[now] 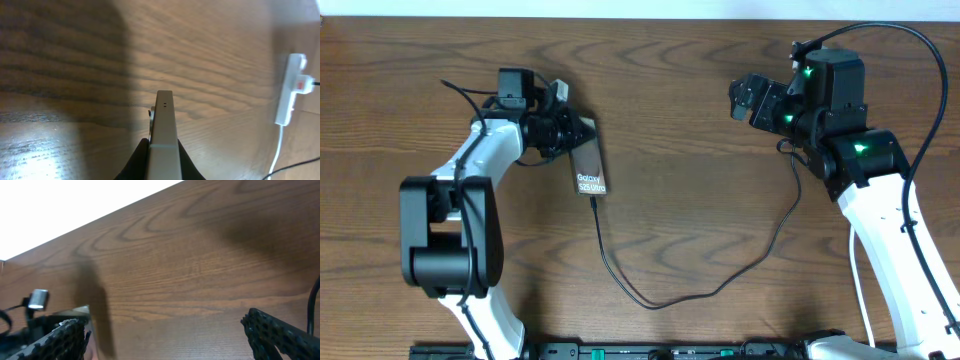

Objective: Plug charger to phone and switch on socket
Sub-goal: 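Lower the phone flat onto the table center with the left gripper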

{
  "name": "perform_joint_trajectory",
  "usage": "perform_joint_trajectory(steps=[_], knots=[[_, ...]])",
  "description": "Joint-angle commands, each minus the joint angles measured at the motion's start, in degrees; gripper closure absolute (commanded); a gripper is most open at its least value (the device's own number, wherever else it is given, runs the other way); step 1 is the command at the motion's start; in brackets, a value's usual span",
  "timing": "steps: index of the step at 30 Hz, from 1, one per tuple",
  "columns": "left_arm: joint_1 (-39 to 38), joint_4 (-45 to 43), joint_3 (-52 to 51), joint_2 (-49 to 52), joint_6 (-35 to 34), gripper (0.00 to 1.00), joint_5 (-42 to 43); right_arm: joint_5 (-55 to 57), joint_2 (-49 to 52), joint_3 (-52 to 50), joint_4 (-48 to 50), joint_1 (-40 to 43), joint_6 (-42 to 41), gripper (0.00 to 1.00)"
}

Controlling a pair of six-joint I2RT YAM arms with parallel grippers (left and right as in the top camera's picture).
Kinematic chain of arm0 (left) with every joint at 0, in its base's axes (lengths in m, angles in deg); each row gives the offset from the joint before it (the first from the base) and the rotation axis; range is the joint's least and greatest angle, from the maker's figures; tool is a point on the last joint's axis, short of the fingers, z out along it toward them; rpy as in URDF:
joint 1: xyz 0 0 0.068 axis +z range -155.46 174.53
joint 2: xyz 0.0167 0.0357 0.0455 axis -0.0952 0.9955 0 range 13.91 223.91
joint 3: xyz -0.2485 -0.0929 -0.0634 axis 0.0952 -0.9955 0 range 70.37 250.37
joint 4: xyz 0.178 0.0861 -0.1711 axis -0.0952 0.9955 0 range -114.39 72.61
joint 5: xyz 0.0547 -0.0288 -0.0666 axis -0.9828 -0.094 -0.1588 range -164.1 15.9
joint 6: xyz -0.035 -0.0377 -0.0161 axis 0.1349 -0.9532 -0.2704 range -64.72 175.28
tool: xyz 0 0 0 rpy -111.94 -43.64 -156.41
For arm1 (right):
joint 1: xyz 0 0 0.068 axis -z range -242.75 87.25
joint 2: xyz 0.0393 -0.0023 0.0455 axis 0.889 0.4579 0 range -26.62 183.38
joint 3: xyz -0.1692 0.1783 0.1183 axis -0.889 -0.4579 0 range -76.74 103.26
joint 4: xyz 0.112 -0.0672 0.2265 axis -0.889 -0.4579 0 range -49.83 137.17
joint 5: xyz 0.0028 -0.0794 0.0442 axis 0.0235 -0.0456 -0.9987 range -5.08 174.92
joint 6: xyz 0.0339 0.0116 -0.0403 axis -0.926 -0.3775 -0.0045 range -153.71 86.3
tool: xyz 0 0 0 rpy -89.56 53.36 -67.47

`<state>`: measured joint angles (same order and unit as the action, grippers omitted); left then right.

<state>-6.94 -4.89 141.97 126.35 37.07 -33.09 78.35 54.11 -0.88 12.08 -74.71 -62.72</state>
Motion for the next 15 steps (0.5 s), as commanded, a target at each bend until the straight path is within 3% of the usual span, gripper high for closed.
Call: perform_joint_trajectory(steps=[1,15], knots=[[-0.2,0.2,0.6,2.0,0.4,0.92,-0.1,0.7,0.5,0.3,-0.5,-0.1,1.0,0.01],[-0.2,0.1,0.6,5.8,0.5,0.92,-0.2,0.7,0.8,0.3,-1.0,-0.1,1.0,0.01]])
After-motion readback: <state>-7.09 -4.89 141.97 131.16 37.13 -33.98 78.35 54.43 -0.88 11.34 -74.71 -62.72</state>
